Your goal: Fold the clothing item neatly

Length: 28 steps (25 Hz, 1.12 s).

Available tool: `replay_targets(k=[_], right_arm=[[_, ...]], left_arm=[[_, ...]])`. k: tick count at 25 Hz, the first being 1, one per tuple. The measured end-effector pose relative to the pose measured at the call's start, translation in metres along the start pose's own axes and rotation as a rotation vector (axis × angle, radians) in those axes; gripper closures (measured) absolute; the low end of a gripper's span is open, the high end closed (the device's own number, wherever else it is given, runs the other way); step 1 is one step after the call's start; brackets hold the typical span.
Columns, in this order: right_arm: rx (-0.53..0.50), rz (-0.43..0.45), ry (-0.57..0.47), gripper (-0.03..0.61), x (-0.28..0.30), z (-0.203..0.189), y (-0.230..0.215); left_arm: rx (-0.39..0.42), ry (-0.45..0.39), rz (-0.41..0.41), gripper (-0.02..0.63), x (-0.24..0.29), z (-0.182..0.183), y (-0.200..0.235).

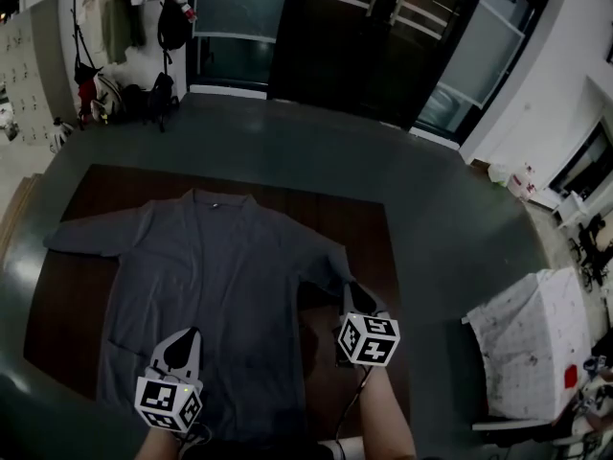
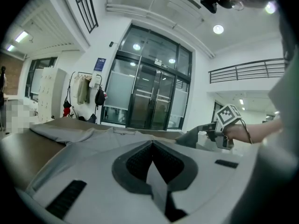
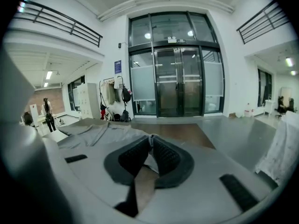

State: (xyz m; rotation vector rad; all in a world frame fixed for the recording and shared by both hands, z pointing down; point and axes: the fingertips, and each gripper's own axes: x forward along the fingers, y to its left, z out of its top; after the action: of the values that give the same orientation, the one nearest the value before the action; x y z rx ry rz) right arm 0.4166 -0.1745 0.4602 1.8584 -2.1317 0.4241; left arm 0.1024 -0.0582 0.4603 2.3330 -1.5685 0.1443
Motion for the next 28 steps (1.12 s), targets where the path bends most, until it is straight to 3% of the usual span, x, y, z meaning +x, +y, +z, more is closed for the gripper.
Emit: replay_targets(k=[8,15,21,28], right_arm=[[-0.045,0.001,0.005,0.555,0.001,-0.006,0.098],[-0.004,0.028,0.011,0.555,0.003,-0.017,0.086],[0.006,0.013,-0.044,0.555,0.013,0.021,0.091],[-0.033,0.005,-0.116,0.555,0.027,0.06,0.16]], left_arm=[[0.004,0.026,-0.022,0.606,-0.033,0.003,0.077],[0.019,0.038,-0.003,0.605,-0.027,0.001,0.063],[0.043,0.016,0.057,0.606,-0.035,0.028,0.08],[0.03,-0.015,0.107,0.605,-0.05,0.038,0.163]])
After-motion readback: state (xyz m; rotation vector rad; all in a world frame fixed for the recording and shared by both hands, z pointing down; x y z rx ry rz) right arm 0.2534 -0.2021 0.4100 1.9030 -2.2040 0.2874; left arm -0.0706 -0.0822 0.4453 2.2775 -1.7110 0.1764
